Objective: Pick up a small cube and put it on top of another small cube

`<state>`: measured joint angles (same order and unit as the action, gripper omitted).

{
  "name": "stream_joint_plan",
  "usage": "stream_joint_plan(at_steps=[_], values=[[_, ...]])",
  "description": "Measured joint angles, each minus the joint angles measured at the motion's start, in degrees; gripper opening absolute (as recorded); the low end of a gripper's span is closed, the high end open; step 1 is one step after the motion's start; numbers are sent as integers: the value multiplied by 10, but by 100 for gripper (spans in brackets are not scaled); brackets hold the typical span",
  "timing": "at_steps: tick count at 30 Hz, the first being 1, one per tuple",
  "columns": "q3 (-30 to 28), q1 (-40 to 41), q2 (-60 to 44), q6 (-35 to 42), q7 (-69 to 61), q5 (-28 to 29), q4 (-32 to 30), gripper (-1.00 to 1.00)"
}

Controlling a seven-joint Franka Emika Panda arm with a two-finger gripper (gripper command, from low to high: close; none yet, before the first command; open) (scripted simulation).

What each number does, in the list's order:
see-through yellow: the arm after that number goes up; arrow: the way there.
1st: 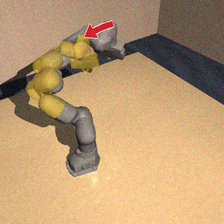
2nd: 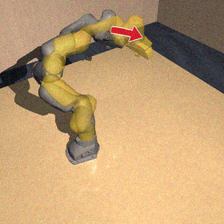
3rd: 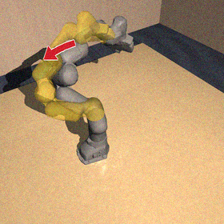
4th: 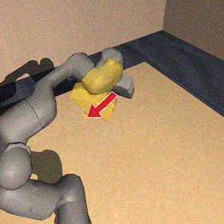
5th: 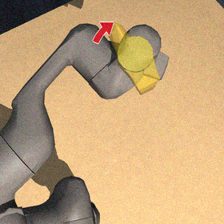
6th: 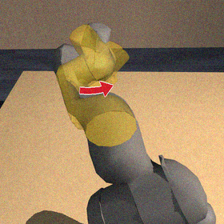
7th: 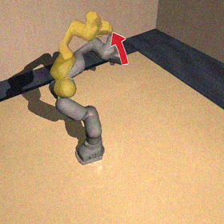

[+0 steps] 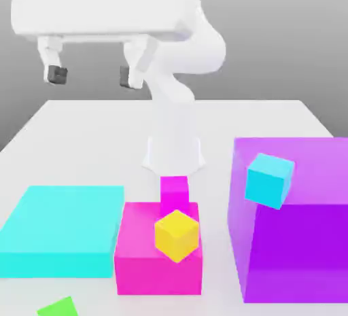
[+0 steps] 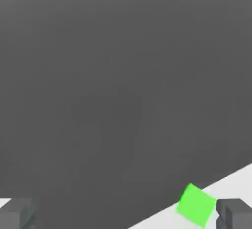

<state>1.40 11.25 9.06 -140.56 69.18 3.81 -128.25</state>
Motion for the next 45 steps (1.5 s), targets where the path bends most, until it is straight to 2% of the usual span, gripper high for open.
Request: stream_joint_plan(at_steps=[7,15,19,20,26,32,45], values=[[-15,29,-145,-36,79,-4,14,0],[-32,50,-309,-78,142,-46,30,0],[-29,56,-392,-134,146,-55,45,0],[-28,57,-406,-145,146,-55,48,-100],[-28,57,-413,-151,145,-56,49,-100],[-30,51,-316,-81,145,-49,22,-100],[-3,-6,-49,11,71,-21,-155,-100]])
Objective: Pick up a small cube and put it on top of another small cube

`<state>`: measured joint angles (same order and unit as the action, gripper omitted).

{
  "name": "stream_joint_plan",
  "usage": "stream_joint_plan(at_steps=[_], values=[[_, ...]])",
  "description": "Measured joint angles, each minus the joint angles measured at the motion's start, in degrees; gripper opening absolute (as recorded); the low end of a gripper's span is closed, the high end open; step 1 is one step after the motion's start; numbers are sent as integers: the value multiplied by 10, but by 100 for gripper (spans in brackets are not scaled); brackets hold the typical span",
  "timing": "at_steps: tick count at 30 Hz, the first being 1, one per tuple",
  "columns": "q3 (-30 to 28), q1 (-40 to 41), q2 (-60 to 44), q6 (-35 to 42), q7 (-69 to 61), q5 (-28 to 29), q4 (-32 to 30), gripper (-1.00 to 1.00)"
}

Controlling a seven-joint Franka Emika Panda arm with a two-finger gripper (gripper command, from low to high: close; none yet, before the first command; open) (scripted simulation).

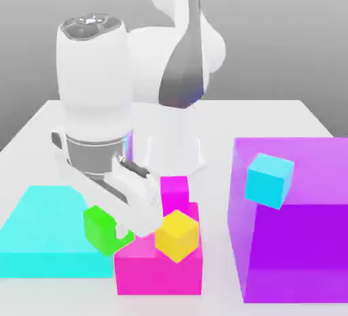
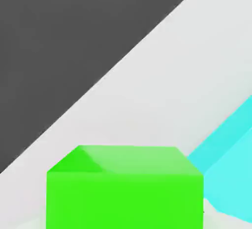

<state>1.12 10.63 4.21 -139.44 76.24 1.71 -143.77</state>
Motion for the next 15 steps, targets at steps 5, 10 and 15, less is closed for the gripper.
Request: stream_joint_plan(at_steps=[5,10,15], values=[[8,-20,103,34,-42,-8,-69,-100],[15,-46,207,67,-89,-23,-139,-100],[16,-77,305,96,-135,-39,-208,-100]])
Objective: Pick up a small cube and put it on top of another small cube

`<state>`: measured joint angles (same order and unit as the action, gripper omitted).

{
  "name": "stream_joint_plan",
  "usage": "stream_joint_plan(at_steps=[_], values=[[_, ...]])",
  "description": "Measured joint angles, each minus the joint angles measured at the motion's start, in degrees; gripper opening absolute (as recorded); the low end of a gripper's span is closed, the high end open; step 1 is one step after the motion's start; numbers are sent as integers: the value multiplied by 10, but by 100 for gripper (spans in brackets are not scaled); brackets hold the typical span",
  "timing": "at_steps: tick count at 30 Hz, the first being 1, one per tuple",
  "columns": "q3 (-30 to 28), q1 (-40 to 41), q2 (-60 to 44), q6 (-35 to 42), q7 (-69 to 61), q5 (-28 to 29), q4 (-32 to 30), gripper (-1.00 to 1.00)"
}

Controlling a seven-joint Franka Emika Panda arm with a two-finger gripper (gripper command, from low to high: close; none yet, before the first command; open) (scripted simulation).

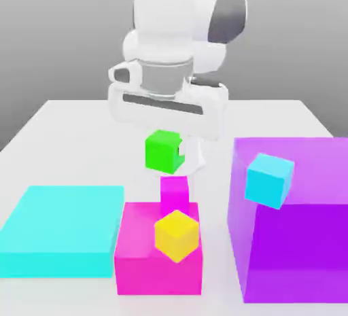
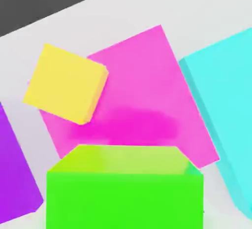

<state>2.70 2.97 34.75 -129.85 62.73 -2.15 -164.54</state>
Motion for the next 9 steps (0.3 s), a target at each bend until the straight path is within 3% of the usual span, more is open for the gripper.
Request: stream_joint_plan(at_steps=[6,7,9], values=[[7,-2,-73,-122,-10,-7,-49,-100],[9,0,-82,-134,-11,-8,-53,100],[9,0,-82,-134,-11,-8,-53,100]])
